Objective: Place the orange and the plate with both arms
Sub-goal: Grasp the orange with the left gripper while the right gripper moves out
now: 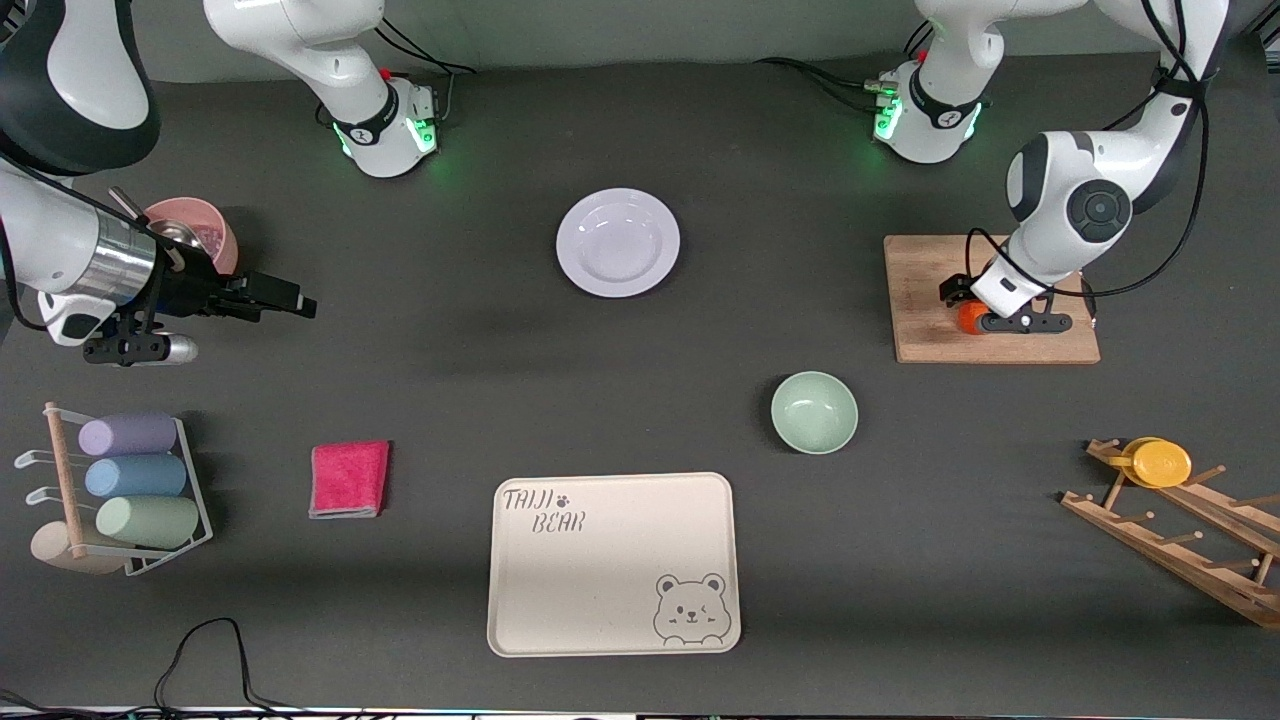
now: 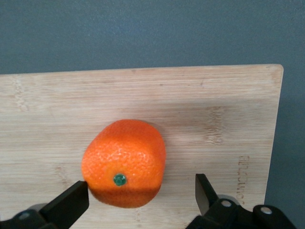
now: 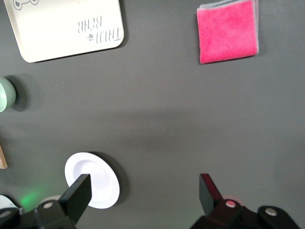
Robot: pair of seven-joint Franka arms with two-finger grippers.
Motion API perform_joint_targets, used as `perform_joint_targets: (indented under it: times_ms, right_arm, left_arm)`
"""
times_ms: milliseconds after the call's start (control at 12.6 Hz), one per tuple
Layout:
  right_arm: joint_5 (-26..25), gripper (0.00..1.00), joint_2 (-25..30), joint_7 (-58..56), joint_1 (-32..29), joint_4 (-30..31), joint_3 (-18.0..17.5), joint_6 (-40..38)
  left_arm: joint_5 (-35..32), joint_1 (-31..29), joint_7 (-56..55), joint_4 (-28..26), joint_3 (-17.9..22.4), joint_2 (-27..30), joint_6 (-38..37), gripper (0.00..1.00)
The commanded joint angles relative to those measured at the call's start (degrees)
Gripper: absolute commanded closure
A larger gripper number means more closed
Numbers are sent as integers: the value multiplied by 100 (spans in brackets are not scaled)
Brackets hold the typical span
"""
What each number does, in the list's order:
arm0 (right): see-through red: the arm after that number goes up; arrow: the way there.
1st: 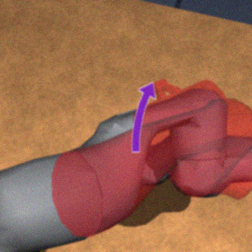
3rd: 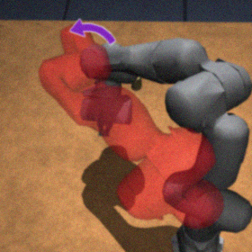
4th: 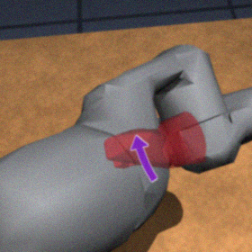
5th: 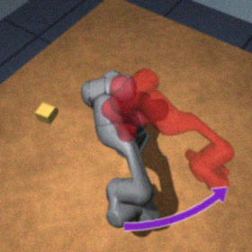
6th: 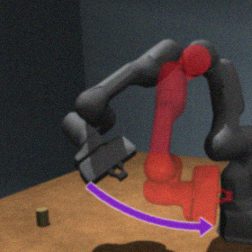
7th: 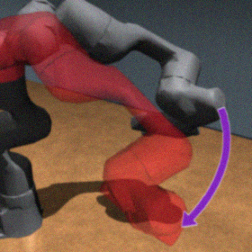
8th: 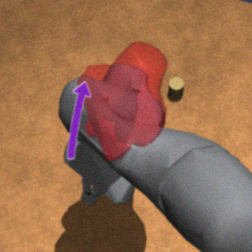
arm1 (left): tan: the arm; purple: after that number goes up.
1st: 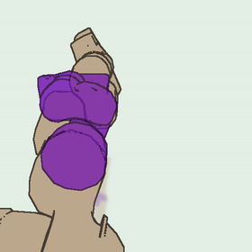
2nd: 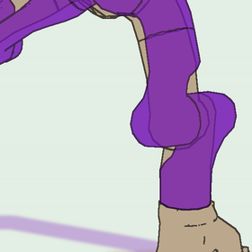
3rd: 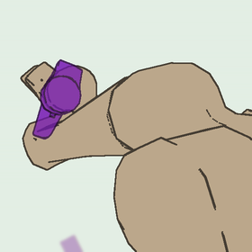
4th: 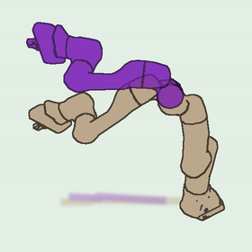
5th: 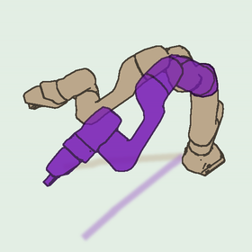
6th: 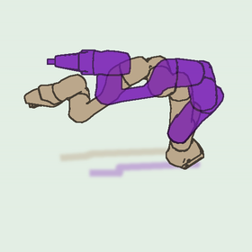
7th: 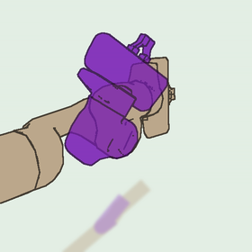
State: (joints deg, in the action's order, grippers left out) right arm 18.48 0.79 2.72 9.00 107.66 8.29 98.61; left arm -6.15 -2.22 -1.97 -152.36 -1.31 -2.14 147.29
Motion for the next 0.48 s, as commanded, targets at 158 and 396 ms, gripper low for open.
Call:
perform_joint_targets:
  times_ms: [158, 396]
  right_arm:
    - [384, 0, 149, 412, 285, 632, 77, 227]
    - [622, 0, 184, 1053, 645, 1018, 77, 666]
  left_arm:
    - [-115, -59, 468, 5, 104, -242, 344, 0]
    - [-123, -59, 610, 40, 166, -287, 353, 0]
